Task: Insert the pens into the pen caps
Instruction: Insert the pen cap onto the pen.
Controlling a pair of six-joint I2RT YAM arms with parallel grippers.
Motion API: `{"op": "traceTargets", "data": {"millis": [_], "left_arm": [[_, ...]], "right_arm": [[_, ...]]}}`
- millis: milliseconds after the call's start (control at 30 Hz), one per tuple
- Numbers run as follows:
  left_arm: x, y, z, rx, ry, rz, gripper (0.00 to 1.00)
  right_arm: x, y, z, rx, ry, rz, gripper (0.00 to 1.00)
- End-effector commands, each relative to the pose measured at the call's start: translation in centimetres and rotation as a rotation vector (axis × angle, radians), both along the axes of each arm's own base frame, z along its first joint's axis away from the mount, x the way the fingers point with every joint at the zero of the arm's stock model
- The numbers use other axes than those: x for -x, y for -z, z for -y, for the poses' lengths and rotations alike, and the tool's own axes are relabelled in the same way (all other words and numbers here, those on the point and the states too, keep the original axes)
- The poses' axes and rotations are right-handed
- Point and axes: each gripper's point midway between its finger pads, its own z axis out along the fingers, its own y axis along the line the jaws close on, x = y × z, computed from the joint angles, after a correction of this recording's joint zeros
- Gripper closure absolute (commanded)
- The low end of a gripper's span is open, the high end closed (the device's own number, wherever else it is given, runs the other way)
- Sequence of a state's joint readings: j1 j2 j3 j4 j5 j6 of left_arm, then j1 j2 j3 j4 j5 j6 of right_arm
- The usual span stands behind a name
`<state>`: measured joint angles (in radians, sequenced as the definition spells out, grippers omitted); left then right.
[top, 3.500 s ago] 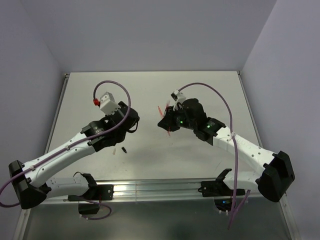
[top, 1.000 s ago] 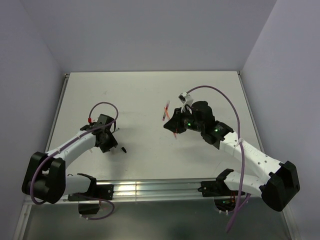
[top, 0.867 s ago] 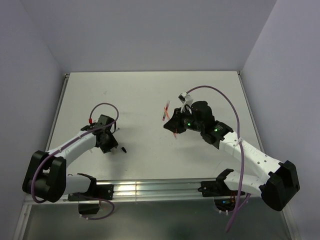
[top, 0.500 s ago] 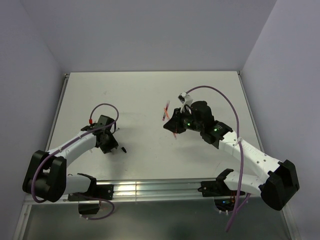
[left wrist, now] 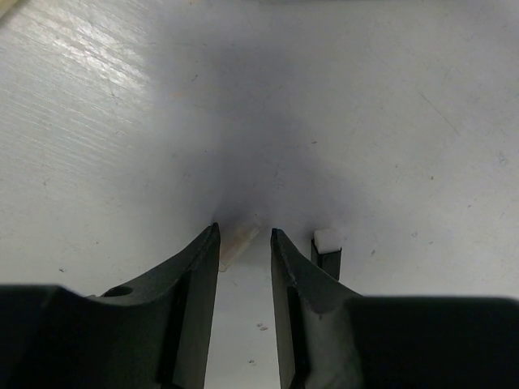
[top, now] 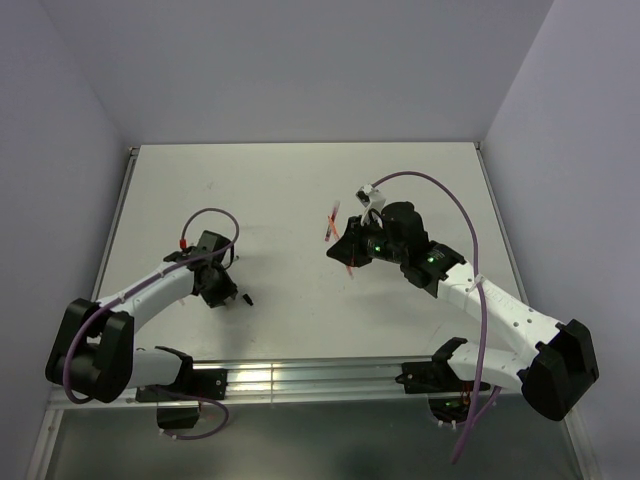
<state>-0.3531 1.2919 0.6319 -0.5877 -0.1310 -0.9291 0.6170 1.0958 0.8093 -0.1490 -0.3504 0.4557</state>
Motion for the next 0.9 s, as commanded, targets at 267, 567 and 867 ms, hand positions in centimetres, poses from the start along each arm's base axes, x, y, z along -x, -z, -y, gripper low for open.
{"op": "traceTargets", "data": {"millis": [267,567,867], "left_arm": [[0.58,0.90,0.78,0.001,-0.006,-0.035,0.66],[0.49,1.25,0.83,-0.016,-0.012,-0.056,0.71],[0.27,1.35,0.94,-0.022,-0.023,-0.068,0.80]], "right_arm": [[-0.41,-1.03,-0.22,-0.034,-0.003,0.035,1.00],[-0.31,-0.96,-0.30,-0.035,-0.008,0.032,1.00],[-0.28,-1.00,-0.37,-0.039,-0.013,0.030,1.00]]}}
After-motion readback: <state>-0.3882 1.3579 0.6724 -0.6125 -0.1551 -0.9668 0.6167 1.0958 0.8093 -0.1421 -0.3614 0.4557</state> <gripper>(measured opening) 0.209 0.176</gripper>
